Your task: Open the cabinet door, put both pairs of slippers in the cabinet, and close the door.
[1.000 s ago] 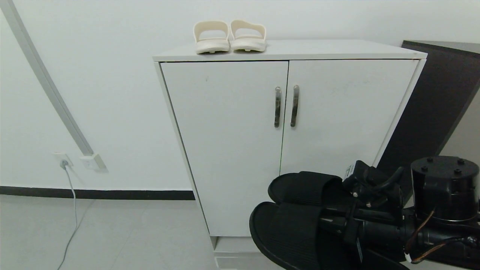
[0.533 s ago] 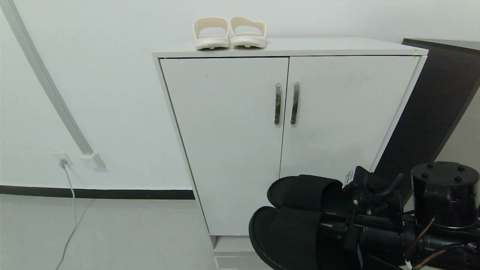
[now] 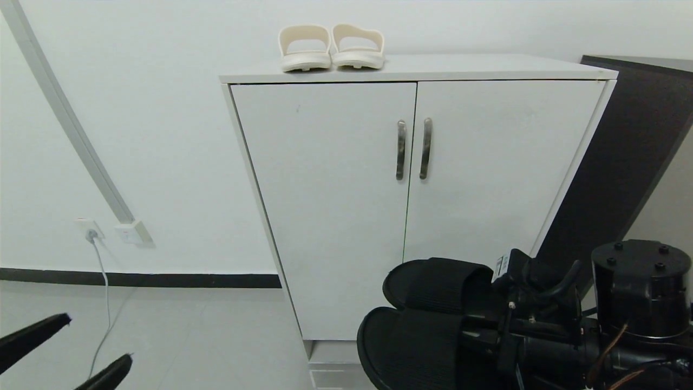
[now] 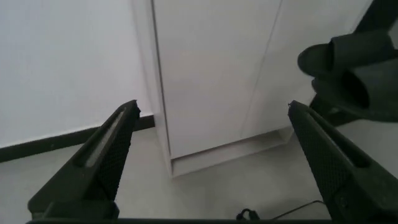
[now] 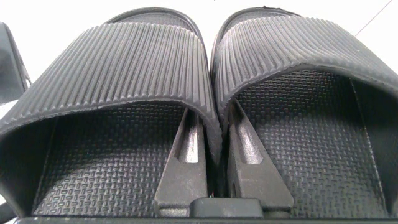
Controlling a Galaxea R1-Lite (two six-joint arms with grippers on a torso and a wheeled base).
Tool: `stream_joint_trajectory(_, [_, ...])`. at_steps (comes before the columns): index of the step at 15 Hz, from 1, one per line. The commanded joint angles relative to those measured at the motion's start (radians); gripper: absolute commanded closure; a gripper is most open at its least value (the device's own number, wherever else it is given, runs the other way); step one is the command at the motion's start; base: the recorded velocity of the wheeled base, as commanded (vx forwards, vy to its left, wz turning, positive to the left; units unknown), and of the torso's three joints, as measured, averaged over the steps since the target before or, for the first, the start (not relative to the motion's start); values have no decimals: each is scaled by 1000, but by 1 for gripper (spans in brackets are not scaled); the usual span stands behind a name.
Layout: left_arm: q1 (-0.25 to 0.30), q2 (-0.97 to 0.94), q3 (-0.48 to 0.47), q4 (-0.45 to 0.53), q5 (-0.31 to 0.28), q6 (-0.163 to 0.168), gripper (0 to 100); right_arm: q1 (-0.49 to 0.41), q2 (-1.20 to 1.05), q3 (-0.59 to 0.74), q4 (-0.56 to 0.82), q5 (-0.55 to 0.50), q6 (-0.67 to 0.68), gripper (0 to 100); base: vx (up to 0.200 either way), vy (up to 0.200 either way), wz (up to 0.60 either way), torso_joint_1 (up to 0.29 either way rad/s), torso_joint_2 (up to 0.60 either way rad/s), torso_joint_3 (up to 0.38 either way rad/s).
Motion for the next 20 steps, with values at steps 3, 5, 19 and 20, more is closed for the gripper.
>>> stream_joint_trajectory(3, [-140,373,-159,-203,-38,-6,0,1,4,4,-13,0,1,100,0,0,0,0,0,0])
stream_joint_trajectory(5, [-239,438,-225,-205,-38,-6,0,1,10,-2,-15,-2,2,100,0,0,0,0,0,0])
stream_joint_trajectory(19, [-544,907,-694,-307,-30,-174,0,4,27,-2,-40,0,7,100,0,0,0,0,0,0])
stream_joint_trajectory(20, [-599,932,-746,-303,-32,-211,0,6,30,-4,-40,1,7,100,0,0,0,0,0,0])
